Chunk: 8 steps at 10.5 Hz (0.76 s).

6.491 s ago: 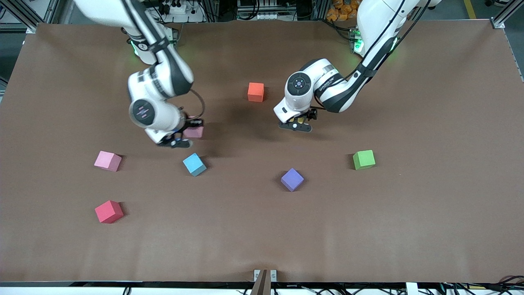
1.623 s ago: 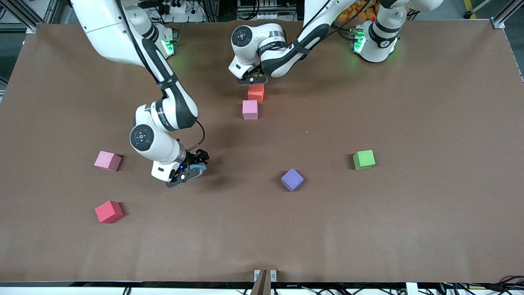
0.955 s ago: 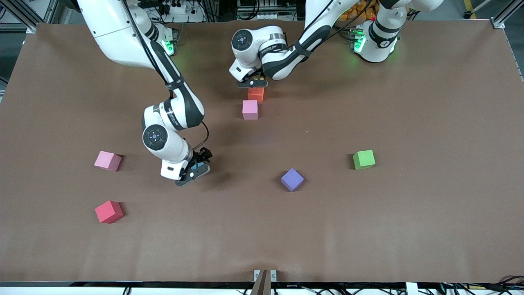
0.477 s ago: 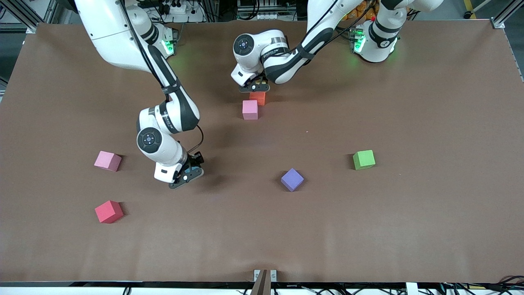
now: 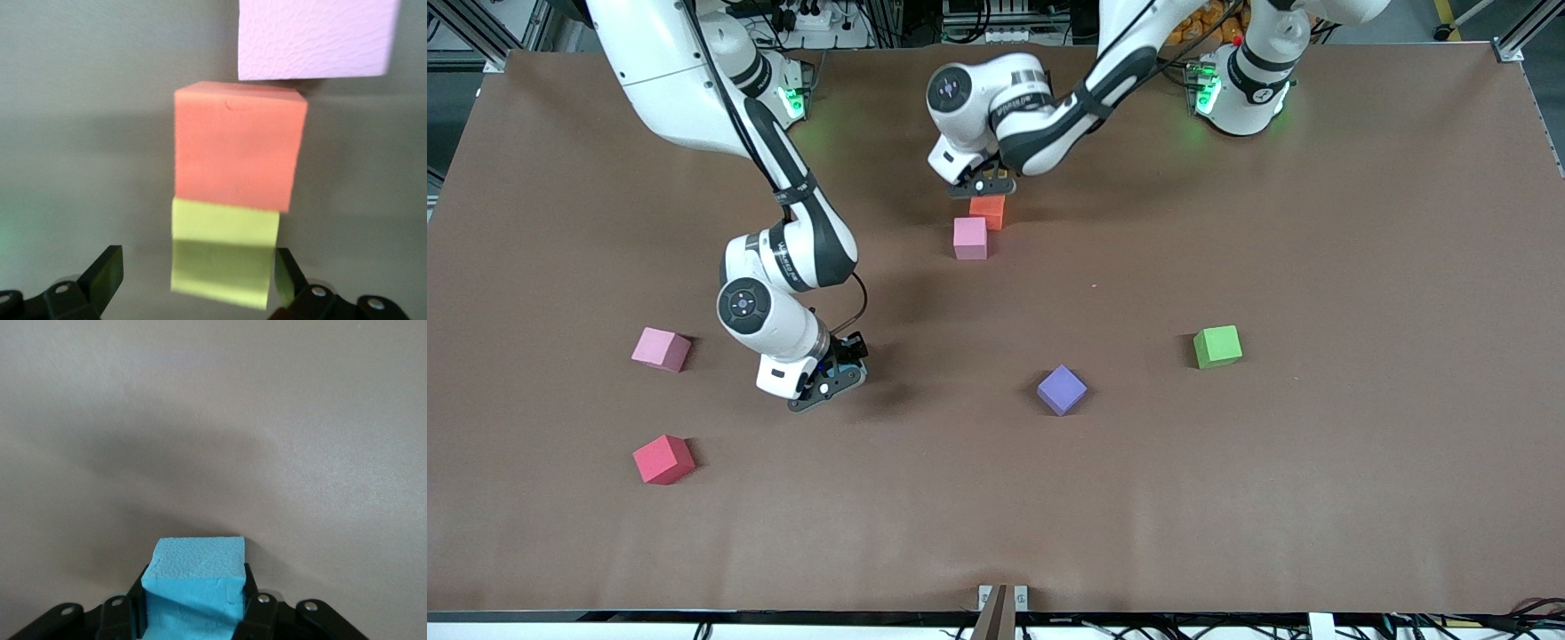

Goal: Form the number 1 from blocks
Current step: 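Set yellow past orange with the left gripper while the right gripper lifts cyan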

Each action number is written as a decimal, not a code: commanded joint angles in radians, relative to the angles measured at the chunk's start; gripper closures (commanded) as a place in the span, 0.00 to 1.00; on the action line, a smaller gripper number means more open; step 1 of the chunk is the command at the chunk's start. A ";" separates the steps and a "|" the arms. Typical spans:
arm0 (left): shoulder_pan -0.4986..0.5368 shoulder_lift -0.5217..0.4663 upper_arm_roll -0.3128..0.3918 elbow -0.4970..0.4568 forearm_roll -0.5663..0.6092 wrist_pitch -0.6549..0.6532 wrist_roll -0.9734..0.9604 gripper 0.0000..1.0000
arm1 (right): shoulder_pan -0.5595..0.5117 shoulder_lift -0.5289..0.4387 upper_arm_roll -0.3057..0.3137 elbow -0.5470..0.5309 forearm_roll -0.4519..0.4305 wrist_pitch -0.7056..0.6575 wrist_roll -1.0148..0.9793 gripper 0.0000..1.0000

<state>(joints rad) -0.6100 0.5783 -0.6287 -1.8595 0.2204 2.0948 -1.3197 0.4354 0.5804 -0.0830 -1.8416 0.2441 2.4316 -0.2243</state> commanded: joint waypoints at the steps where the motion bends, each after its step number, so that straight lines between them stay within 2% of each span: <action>1: 0.015 -0.060 0.003 0.051 0.010 -0.089 -0.027 0.00 | -0.006 -0.048 0.005 -0.004 0.099 -0.066 0.080 0.59; 4: 0.172 -0.061 0.012 0.117 0.030 -0.127 -0.010 0.00 | 0.026 -0.068 0.005 -0.031 0.116 -0.085 0.261 0.59; 5: 0.255 -0.066 0.014 0.125 0.061 -0.127 0.005 0.00 | 0.054 -0.068 0.005 -0.039 0.163 -0.083 0.310 0.59; 8: 0.535 -0.064 0.014 0.143 0.137 -0.127 0.148 0.00 | 0.137 -0.077 0.003 -0.063 0.176 -0.080 0.398 0.59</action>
<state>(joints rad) -0.1939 0.5129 -0.5960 -1.7229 0.3319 1.9872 -1.2439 0.5375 0.5373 -0.0762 -1.8599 0.3951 2.3451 0.1460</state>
